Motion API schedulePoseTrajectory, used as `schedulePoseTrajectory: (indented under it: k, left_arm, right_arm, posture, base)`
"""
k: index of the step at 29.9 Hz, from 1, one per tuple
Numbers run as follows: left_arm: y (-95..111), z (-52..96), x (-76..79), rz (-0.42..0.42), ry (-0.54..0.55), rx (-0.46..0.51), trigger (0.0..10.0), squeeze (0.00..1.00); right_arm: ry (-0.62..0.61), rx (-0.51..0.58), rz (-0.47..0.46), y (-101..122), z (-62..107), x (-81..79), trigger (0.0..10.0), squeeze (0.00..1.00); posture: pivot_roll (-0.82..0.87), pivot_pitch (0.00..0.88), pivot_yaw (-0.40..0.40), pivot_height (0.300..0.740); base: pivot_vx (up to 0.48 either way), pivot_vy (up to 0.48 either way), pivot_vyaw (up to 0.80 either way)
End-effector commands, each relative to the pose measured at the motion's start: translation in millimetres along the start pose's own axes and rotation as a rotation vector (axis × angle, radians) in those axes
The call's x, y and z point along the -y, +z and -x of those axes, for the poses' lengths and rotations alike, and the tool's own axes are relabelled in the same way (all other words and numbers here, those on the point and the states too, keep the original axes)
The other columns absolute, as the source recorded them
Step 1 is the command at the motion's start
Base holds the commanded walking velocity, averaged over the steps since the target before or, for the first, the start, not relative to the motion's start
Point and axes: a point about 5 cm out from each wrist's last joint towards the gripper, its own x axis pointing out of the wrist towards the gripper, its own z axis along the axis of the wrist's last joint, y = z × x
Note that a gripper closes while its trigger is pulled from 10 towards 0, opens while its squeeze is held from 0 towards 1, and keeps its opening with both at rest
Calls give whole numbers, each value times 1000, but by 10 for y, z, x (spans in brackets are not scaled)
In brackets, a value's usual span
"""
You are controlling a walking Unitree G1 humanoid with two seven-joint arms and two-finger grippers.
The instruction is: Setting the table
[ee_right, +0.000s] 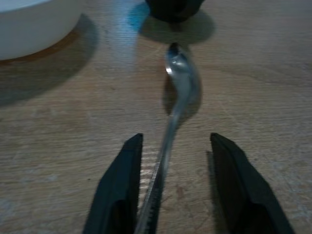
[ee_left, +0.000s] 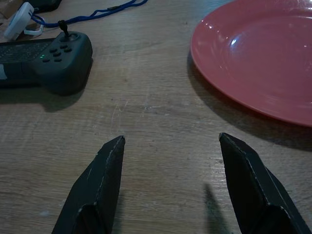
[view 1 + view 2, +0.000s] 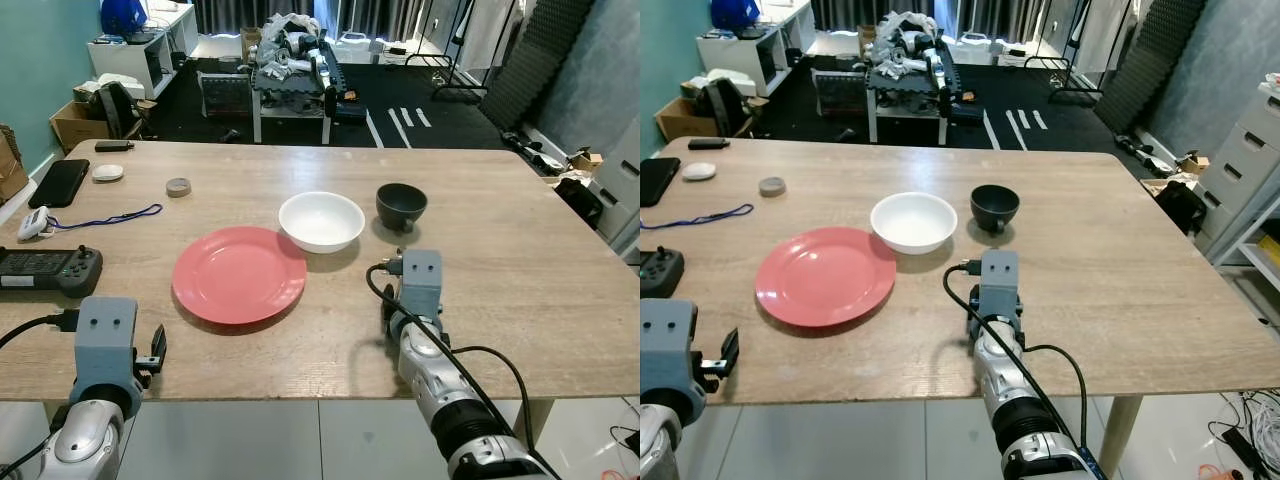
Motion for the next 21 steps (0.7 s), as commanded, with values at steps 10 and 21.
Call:
schedulePoseTrajectory:
  k: [10,21]
  left_arm:
    - [-72,24,-34,-1,24,-32,10000,0]
    - [-59,-6,-24,7,30,-24,10000,0]
  right_arm:
    - [13,-263,-53,-595,118,75,0,0]
    - [2,-78,-204,-246,40,223,0,0]
  posture:
    - [170,226,36,740]
    - [166,218,35,740]
  base:
    - [0,0,0]
    - [0,0,0]
